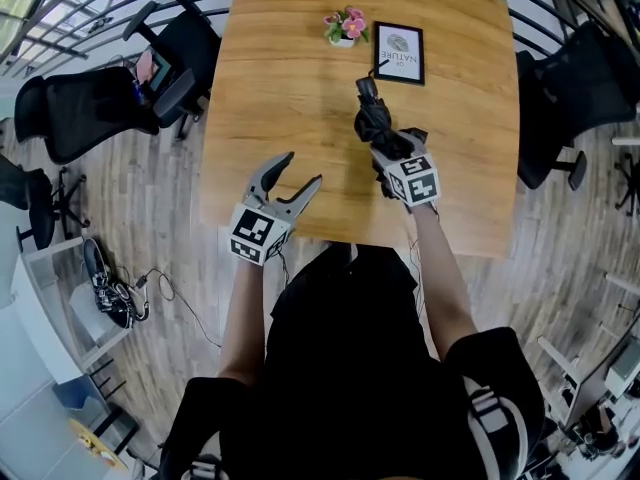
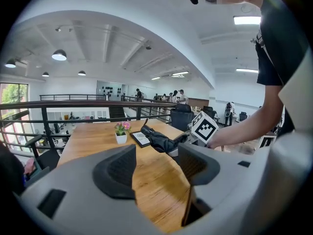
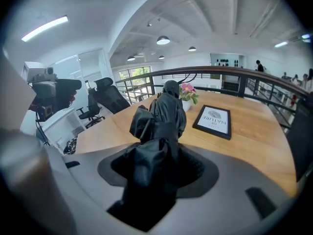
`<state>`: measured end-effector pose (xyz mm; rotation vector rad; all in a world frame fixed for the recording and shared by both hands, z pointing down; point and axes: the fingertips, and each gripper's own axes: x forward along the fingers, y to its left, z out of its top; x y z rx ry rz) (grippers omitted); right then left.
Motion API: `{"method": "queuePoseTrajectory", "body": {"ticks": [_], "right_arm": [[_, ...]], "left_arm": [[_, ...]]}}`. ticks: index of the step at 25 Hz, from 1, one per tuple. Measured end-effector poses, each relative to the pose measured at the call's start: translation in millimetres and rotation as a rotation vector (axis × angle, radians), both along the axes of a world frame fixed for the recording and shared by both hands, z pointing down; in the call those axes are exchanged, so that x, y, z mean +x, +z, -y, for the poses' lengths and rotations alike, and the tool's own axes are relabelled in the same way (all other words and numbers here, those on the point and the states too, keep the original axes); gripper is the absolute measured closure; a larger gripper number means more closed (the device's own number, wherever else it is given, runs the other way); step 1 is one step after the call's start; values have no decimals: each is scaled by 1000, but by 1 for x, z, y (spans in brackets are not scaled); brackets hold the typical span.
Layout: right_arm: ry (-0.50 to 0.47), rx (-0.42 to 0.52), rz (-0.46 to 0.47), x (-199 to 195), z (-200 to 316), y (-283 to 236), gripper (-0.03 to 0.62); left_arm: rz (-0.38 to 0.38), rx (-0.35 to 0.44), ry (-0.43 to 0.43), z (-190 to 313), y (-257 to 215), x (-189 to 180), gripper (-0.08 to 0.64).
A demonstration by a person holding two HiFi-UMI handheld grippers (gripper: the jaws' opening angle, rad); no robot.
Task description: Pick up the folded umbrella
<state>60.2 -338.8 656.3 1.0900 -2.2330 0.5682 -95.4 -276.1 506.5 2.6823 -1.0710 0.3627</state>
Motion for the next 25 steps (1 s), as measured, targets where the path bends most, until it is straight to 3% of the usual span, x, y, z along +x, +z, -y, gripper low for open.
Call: {"method": "queuePoseTrajectory", "body": {"ticks": [14, 25], "right_arm": [[51, 167, 6, -3, -29, -64, 351], [88, 232, -11, 7, -42, -101, 351]], "left_arm": [[-28, 81, -26, -35, -33, -25, 282], [-61, 96, -48, -48, -38, -41, 282]]}}
